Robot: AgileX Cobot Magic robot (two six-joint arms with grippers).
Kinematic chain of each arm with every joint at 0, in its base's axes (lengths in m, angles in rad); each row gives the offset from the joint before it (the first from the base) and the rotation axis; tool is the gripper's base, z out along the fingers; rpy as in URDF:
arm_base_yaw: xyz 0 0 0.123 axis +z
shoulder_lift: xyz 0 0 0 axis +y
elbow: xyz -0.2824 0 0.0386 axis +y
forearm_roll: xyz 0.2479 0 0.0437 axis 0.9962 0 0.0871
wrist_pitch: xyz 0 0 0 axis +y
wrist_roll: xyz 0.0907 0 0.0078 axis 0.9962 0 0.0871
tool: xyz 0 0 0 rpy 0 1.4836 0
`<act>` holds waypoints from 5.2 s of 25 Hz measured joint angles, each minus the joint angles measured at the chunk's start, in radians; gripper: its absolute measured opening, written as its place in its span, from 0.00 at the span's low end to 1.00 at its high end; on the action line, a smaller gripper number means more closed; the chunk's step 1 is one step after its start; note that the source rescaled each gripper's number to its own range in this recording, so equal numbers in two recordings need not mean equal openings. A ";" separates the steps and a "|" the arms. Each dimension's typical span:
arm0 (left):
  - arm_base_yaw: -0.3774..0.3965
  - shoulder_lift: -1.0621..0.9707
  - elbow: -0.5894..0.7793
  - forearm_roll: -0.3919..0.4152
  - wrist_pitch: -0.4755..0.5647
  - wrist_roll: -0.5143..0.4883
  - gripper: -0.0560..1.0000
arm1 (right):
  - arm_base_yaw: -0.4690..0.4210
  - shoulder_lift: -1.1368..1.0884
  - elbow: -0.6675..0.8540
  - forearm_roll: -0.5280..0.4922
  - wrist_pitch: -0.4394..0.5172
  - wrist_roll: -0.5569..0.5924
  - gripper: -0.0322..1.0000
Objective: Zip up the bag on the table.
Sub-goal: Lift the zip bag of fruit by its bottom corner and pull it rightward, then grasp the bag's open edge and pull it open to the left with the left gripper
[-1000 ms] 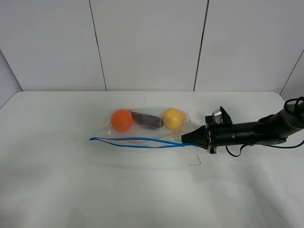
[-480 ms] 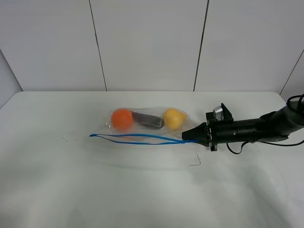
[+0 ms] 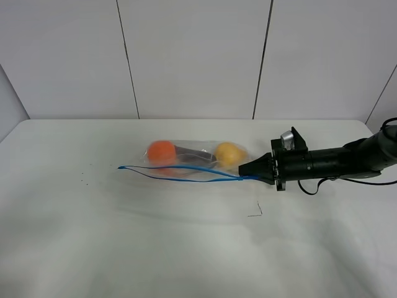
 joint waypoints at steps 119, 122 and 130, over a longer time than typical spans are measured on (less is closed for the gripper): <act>-1.197 2.115 -0.745 1.702 -0.374 -0.970 0.26 | 0.000 -0.079 0.001 -0.009 0.001 0.082 0.03; -1.189 2.115 -0.745 1.702 -0.371 -0.969 0.26 | 0.000 -0.079 0.001 -0.009 0.001 0.082 0.03; -1.188 2.115 -0.745 1.703 -0.374 -0.968 0.24 | 0.000 -0.079 0.001 -0.009 0.001 0.082 0.03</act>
